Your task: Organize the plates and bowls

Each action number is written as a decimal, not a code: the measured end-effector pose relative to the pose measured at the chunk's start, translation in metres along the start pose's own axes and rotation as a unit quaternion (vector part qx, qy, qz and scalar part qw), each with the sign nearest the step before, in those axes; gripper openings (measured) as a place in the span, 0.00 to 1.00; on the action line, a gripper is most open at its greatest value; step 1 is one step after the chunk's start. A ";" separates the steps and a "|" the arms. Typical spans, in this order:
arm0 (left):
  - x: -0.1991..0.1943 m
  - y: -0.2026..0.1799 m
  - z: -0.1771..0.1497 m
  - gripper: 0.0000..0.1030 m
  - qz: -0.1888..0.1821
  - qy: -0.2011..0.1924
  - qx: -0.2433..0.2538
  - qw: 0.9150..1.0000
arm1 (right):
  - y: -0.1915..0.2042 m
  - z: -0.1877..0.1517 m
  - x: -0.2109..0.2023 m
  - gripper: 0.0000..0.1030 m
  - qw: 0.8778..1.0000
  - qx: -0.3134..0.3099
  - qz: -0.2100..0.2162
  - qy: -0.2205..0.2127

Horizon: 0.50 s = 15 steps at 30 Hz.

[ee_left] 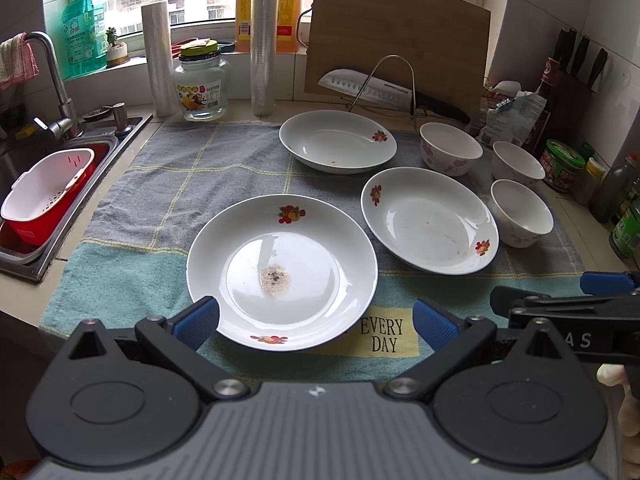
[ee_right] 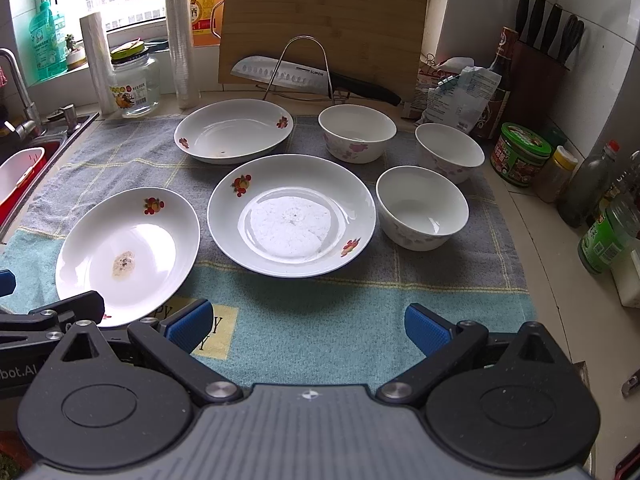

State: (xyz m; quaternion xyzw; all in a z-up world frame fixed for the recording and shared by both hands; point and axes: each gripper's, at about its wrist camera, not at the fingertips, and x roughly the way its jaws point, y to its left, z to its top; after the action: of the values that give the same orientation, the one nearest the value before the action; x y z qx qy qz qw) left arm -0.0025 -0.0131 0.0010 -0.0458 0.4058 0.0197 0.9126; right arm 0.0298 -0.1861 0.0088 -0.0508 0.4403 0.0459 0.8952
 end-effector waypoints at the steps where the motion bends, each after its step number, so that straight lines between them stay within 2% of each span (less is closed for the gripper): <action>1: 0.000 -0.001 0.001 0.99 0.000 -0.001 0.000 1.000 | -0.001 0.000 0.001 1.00 1.000 -0.001 0.002 -0.001; 9: 0.003 -0.006 0.002 0.99 -0.007 -0.015 -0.008 1.000 | -0.008 0.005 0.009 1.00 0.999 -0.021 0.027 -0.016; 15: 0.005 -0.011 0.003 0.99 -0.002 -0.025 -0.018 1.000 | -0.013 0.006 0.025 1.00 0.996 -0.048 0.074 -0.031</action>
State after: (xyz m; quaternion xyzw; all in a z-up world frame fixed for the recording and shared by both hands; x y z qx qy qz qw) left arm 0.0034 -0.0240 0.0000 -0.0622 0.3827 0.0263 0.9214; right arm 0.0509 -0.1969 -0.0065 -0.0594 0.4124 0.1342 0.8991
